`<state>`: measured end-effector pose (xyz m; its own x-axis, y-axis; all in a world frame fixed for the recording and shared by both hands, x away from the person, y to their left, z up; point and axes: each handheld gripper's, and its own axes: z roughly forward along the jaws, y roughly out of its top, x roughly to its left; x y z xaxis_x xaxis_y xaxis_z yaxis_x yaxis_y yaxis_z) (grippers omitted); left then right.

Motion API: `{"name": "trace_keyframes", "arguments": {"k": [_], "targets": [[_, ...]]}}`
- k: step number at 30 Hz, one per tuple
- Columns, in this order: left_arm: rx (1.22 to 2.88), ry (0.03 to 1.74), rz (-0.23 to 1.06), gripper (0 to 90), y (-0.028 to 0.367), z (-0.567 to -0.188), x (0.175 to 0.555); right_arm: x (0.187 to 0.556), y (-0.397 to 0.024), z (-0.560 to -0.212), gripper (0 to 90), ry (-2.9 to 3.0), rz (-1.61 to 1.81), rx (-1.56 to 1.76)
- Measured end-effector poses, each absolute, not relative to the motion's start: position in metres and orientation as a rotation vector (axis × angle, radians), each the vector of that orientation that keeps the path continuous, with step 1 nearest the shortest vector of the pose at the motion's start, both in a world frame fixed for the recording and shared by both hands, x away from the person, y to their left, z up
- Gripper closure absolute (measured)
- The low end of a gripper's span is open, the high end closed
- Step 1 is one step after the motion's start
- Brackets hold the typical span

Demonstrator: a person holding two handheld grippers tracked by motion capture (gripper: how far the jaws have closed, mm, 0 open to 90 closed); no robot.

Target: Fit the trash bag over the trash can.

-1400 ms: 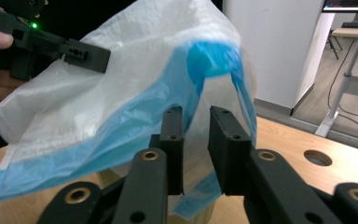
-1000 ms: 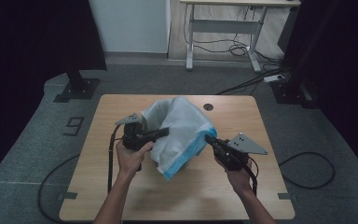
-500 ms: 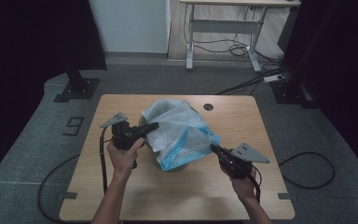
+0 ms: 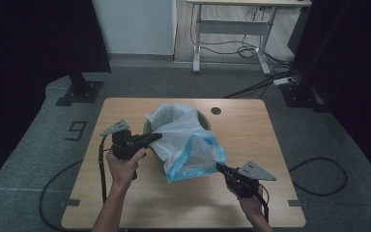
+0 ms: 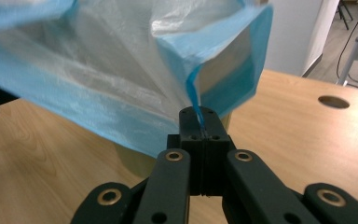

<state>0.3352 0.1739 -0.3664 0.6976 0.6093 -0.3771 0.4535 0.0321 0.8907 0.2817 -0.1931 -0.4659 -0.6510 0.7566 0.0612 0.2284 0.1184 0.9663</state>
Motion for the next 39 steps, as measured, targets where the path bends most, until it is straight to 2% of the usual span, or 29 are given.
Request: {"name": "trace_keyframes", "arguments": {"k": [4,6,7,10,14,22,29,36,39], "targets": [[1.616,0.888,0.188,86.8,0.171,-0.361,0.333,0.285,-0.197,-0.454,87.2,1.945,1.543,0.952],[1.608,0.884,0.183,83.5,0.172,-0.36,0.333,0.286,-0.2,-0.45,87.8,1.947,1.531,0.962],[1.605,0.882,0.189,80.2,0.171,-0.359,0.333,0.286,-0.201,-0.449,88.0,1.949,1.524,0.962],[1.612,0.862,0.21,60.1,0.164,-0.351,0.33,0.286,-0.2,-0.443,88.0,1.973,1.481,0.916],[1.631,0.838,0.279,43.2,0.15,-0.333,0.329,0.288,-0.195,-0.427,87.8,1.992,1.442,0.862],[1.706,0.822,0.27,35.9,0.126,-0.327,0.345,0.288,-0.19,-0.416,87.8,1.995,1.436,0.834],[1.844,0.861,0.231,40.0,0.108,-0.342,0.363,0.289,-0.189,-0.414,87.8,1.995,1.435,0.826],[1.889,0.892,0.215,66.7,0.105,-0.356,0.367,0.288,-0.193,-0.414,87.8,1.988,1.436,0.833],[1.873,0.884,0.191,75.2,0.107,-0.358,0.369,0.288,-0.194,-0.415,87.8,1.984,1.436,0.834]]}}
